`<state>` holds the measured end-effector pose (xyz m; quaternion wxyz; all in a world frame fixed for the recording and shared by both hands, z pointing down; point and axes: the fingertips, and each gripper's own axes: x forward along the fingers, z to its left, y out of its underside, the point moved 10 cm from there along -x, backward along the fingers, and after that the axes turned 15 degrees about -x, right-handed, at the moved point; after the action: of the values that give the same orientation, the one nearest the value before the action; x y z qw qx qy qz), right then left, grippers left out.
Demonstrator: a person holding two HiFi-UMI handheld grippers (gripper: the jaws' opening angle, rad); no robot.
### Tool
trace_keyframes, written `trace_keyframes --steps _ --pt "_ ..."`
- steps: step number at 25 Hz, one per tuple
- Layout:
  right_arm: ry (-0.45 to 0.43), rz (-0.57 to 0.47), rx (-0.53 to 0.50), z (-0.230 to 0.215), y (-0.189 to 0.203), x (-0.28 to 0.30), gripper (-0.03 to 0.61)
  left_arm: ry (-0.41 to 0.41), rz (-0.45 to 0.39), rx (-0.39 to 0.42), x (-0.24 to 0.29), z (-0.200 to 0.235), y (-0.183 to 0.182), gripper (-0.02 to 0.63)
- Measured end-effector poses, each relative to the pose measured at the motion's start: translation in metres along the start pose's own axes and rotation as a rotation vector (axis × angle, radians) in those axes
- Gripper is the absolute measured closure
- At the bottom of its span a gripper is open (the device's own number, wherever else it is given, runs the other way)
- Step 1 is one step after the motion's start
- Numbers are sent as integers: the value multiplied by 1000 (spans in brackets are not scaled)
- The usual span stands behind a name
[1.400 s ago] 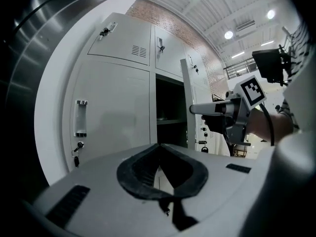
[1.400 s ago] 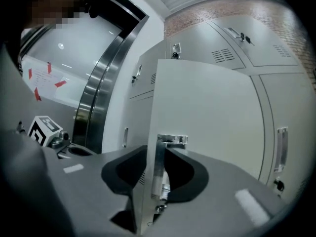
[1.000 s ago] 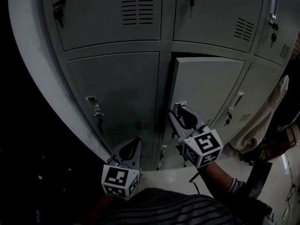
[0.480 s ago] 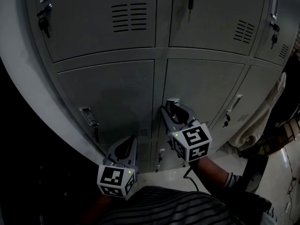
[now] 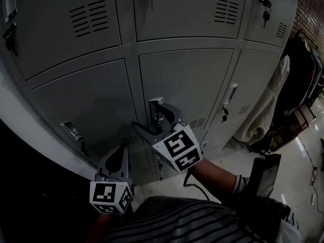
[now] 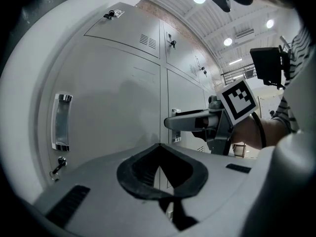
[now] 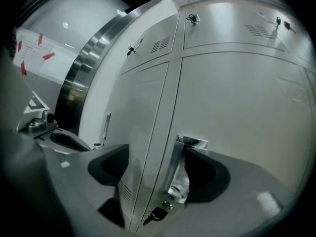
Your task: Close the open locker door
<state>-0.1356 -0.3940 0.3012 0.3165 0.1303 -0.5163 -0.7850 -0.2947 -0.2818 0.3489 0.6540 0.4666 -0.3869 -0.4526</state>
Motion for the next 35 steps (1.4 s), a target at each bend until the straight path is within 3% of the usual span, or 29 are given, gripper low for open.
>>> trace_keyframes --steps 11,21,28,34,35 --pt "-2 -57 74 8 -1 -87 233 -31 -7 -21 -23 -33 12 609" --pt "19 -50 126 49 32 -272 280 -108 -26 -34 -116 -147 60 609" --pt "-33 -37 162 91 43 -402 392 -181 12 -76 -216 -253 108 609" --pt "-12 -90 182 128 20 -463 573 -190 8 -43 -281 -305 111 609" --pt "-2 -94 181 133 18 -470 577 -187 4 -41 -289 -311 110 609"
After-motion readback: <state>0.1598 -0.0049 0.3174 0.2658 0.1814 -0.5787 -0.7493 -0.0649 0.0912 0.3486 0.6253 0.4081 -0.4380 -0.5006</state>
